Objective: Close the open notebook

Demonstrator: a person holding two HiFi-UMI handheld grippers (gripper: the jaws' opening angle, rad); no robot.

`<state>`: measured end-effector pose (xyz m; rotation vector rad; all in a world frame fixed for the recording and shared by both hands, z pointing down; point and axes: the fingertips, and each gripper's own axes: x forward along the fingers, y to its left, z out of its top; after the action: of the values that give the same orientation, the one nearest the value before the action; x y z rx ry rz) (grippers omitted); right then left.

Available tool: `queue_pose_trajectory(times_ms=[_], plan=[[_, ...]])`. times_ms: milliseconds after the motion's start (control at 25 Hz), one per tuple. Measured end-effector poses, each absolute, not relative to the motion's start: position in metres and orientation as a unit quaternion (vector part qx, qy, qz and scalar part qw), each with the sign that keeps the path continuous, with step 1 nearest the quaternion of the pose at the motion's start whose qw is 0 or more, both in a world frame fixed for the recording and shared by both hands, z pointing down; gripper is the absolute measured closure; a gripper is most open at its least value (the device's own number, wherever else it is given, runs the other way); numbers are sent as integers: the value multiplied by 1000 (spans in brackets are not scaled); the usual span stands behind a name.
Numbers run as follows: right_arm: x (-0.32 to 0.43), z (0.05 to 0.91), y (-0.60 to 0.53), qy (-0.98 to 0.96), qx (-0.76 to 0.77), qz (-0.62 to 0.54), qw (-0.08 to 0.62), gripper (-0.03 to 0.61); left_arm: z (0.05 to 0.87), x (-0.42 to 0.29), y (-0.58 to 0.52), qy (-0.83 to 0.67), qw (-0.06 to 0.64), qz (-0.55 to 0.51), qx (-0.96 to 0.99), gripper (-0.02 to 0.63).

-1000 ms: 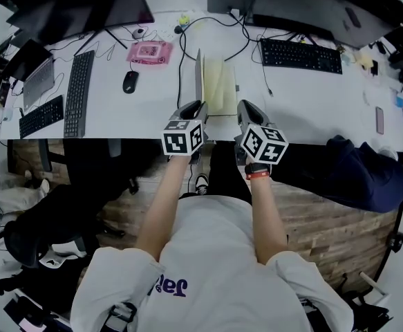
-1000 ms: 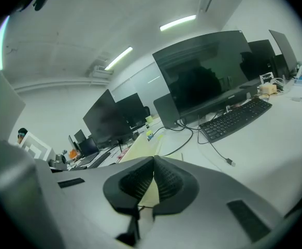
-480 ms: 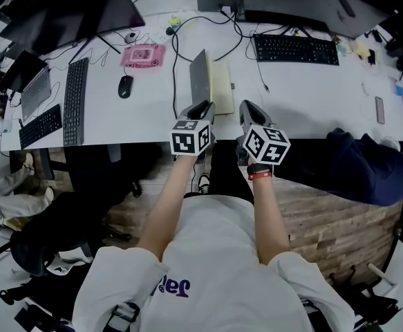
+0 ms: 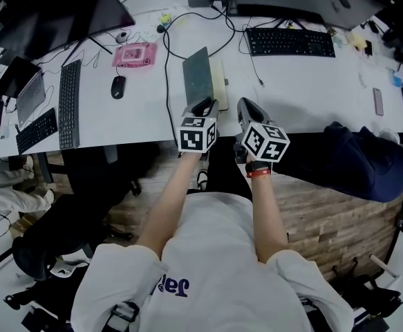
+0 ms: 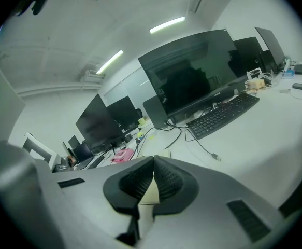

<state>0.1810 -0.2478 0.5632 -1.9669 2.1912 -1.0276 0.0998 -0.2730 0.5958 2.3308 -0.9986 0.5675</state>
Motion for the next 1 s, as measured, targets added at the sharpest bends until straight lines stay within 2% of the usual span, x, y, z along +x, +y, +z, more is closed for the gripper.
queue_pose_trajectory(times_ms=[320, 480, 1000], plan=[[198, 569, -243, 689, -643, -335, 18, 577, 610, 116, -270, -361, 252, 238, 866, 526], [204, 573, -241, 684, -646, -339, 20, 577, 620, 125, -269, -363, 219, 262, 867, 526], [226, 586, -239, 659, -662, -354, 31, 577, 694, 147, -265, -341, 193, 356, 848, 514]])
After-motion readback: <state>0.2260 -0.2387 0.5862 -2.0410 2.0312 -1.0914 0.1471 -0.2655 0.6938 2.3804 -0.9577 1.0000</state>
